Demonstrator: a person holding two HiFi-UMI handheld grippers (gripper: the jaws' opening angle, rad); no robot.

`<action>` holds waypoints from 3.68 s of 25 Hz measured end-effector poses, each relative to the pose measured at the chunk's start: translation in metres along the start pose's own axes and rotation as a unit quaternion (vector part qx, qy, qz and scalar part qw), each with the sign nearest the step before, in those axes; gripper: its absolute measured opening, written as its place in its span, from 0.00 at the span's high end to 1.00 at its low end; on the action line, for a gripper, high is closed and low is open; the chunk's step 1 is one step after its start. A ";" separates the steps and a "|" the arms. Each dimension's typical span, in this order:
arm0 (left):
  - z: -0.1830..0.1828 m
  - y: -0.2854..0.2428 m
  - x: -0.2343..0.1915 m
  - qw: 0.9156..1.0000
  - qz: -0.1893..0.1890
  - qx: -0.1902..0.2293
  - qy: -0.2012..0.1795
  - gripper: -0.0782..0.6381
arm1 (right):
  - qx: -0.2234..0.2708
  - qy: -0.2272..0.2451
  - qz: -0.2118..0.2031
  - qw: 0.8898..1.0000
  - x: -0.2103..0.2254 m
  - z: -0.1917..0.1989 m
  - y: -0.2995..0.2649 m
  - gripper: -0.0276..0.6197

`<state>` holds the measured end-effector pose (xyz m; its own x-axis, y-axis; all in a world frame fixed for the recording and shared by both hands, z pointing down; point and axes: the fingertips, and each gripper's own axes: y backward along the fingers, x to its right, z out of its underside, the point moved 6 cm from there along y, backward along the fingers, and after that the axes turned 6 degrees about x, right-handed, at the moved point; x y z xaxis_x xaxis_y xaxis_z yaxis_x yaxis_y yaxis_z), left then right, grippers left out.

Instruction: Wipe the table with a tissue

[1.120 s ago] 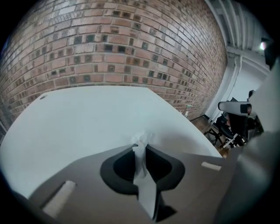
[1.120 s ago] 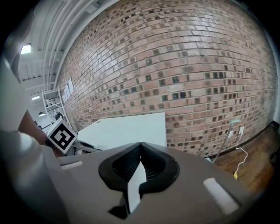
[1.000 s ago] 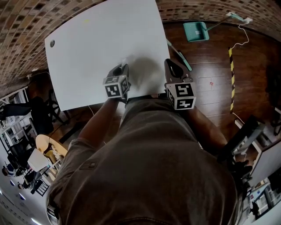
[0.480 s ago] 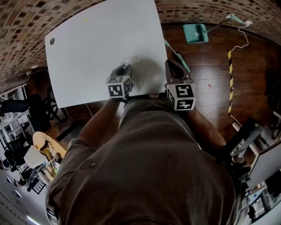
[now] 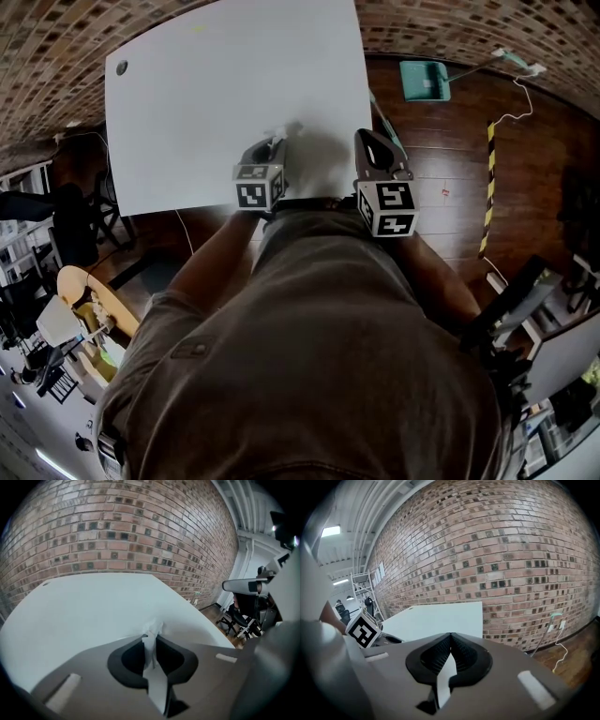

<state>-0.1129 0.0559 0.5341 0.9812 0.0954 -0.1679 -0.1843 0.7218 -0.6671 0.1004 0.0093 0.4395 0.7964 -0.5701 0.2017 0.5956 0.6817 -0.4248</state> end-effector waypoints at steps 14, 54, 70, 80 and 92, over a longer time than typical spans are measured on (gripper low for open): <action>0.028 0.049 -0.085 0.998 -0.042 0.005 0.044 0.84 | -0.012 0.017 -0.015 1.000 -0.073 0.003 -0.020 0.94; -0.013 -0.010 -0.009 1.000 -0.018 -0.002 0.010 0.84 | 0.004 0.004 0.006 1.000 0.009 -0.014 -0.006 0.94; -0.068 -0.070 -0.017 0.996 -0.089 0.016 -0.001 0.84 | -0.021 -0.015 0.012 1.000 0.074 -0.013 -0.012 0.94; -0.068 -0.079 0.014 0.998 -0.054 0.003 -0.023 0.84 | -0.021 -0.026 0.015 0.999 0.086 -0.012 -0.012 0.94; -0.067 -0.075 0.039 0.999 0.003 0.008 -0.051 0.84 | -0.018 -0.011 0.023 1.000 0.070 -0.018 -0.011 0.94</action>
<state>-0.0649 -0.0403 0.5289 0.9808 0.1693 -0.0970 -0.1910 0.7313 -0.6548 0.1482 -0.0459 0.4426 0.8251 -0.5285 0.1999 0.5545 0.6893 -0.4663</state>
